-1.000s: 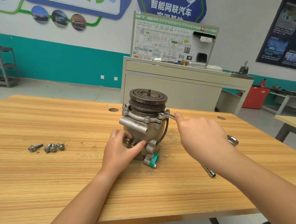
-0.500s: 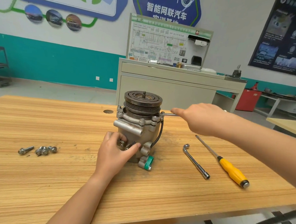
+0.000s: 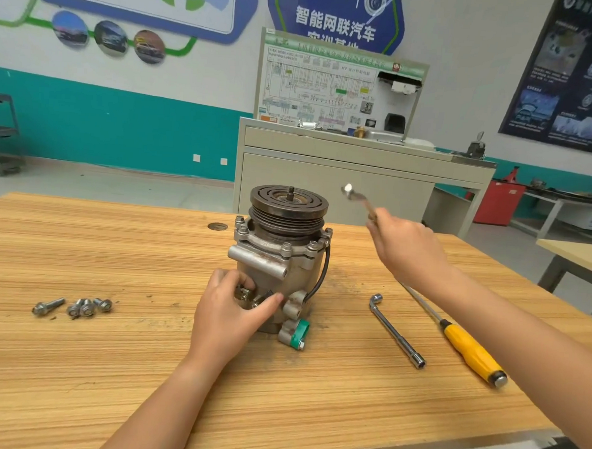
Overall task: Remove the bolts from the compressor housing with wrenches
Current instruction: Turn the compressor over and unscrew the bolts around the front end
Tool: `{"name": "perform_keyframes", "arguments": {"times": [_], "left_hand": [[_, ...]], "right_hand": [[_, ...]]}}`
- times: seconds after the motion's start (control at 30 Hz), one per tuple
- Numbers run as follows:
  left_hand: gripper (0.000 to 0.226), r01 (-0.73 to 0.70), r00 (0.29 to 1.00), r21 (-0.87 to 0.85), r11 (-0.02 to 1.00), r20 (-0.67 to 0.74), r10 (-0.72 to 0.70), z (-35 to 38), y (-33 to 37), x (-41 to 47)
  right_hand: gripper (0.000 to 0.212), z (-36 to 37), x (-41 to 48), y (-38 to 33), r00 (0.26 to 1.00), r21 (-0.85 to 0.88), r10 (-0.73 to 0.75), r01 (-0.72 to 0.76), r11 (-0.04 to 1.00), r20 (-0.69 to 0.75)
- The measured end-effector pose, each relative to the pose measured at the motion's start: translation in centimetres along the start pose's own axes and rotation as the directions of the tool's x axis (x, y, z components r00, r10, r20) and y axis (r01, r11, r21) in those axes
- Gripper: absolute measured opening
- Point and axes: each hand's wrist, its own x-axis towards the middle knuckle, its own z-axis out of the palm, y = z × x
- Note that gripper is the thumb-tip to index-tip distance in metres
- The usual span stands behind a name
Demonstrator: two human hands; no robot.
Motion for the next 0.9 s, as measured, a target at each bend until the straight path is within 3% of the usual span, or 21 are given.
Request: {"name": "perform_keyframes", "arguments": {"times": [0.07, 0.2, 0.33, 0.6, 0.8, 0.9], "left_hand": [[0.032, -0.004, 1.000, 0.004, 1.000, -0.006, 0.004, 0.0, -0.1, 0.0], [0.032, 0.001, 1.000, 0.006, 1.000, -0.007, -0.001, 0.0, 0.0, -0.1], [0.032, 0.004, 1.000, 0.009, 1.000, -0.017, -0.004, 0.1, 0.0, -0.1], [0.033, -0.004, 1.000, -0.003, 1.000, -0.029, 0.004, 0.2, -0.2, 0.0], [0.033, -0.008, 1.000, -0.008, 1.000, -0.023, 0.008, 0.2, -0.2, 0.0], [0.033, -0.003, 1.000, -0.013, 1.000, -0.024, 0.003, 0.2, -0.1, -0.1]], "right_hand": [[0.026, -1.5, -1.6, 0.0, 0.997, 0.119, -0.004, 0.013, 0.993, -0.073], [0.027, -3.4, -3.7, -0.3, 0.991, -0.042, -0.059, 0.064, 0.997, 0.117], [0.030, -3.8, -3.8, -1.5, 0.970, -0.098, -0.037, 0.062, 0.993, 0.239], [0.037, -4.2, -3.3, -3.2, 0.953, -0.058, -0.031, 0.050, 0.997, 0.302], [0.058, -6.7, -3.4, -5.9, 0.941, -0.245, -0.023, 0.112, 0.963, 0.338], [0.067, -6.8, -3.9, -7.6, 0.910, -0.261, -0.032, 0.152, 0.953, 0.414]]}}
